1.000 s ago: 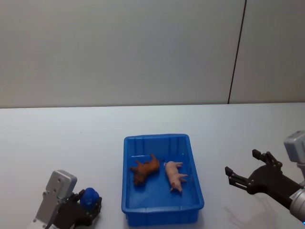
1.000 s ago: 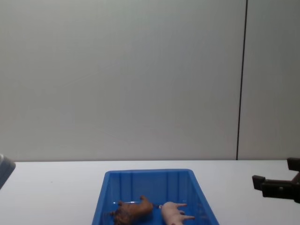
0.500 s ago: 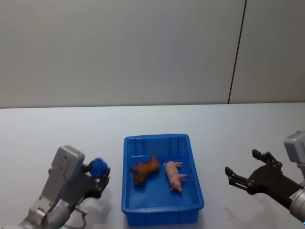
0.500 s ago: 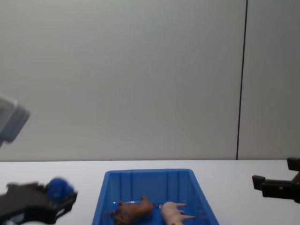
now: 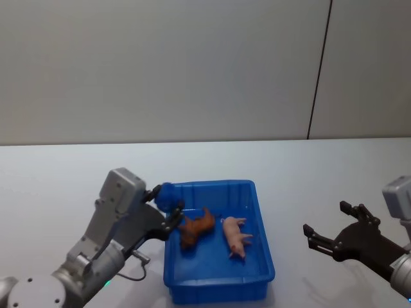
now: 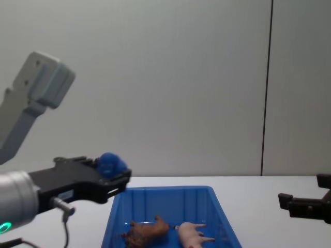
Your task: Pick up the two dolls from the table and place them into the box.
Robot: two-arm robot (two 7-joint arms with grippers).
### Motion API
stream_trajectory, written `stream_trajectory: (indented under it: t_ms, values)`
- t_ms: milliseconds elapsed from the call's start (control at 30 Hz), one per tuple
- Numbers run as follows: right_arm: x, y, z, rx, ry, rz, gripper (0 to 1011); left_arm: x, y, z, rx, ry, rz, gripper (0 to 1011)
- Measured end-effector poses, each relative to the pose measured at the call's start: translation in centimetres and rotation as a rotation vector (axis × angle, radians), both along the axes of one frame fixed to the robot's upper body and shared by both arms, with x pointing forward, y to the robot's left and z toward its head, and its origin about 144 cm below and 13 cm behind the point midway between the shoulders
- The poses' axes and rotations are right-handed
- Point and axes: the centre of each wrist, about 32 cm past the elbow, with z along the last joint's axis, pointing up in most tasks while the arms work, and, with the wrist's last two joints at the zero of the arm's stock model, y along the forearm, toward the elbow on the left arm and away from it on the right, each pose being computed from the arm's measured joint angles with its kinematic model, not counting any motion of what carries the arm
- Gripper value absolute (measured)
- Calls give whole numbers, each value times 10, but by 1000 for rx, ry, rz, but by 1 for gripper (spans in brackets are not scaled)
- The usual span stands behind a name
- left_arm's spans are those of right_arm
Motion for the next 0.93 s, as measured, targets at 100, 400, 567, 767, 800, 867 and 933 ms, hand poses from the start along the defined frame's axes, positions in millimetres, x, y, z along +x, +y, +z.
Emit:
stream_trajectory:
  t_ms: [100,400,567,767,800,867,933]
  values:
    - [0,0,0,0,0,0,1001,3,-7,4,-5,-6,-20,603]
    - [0,0,0,0,0,0,1001,5,-16,8,-18,-14,-53,865]
    - [0,0,0,0,0,0,1001,5,-18,11,-31,-26,-64,1001]
    - [0,0,0,0,0,0,1001,3,-14,15,-53,-46,-67,1001]
    - [0,0,0,0,0,0,1001,3,-14,15,-56,-48,-67,1001]
    - [0,0,0,0,0,0,1001,2,-13,16,-59,-51,-67,1001]
    - [0,0,0,0,0,0,1001,1,-12,16,-65,-57,-67,1001]
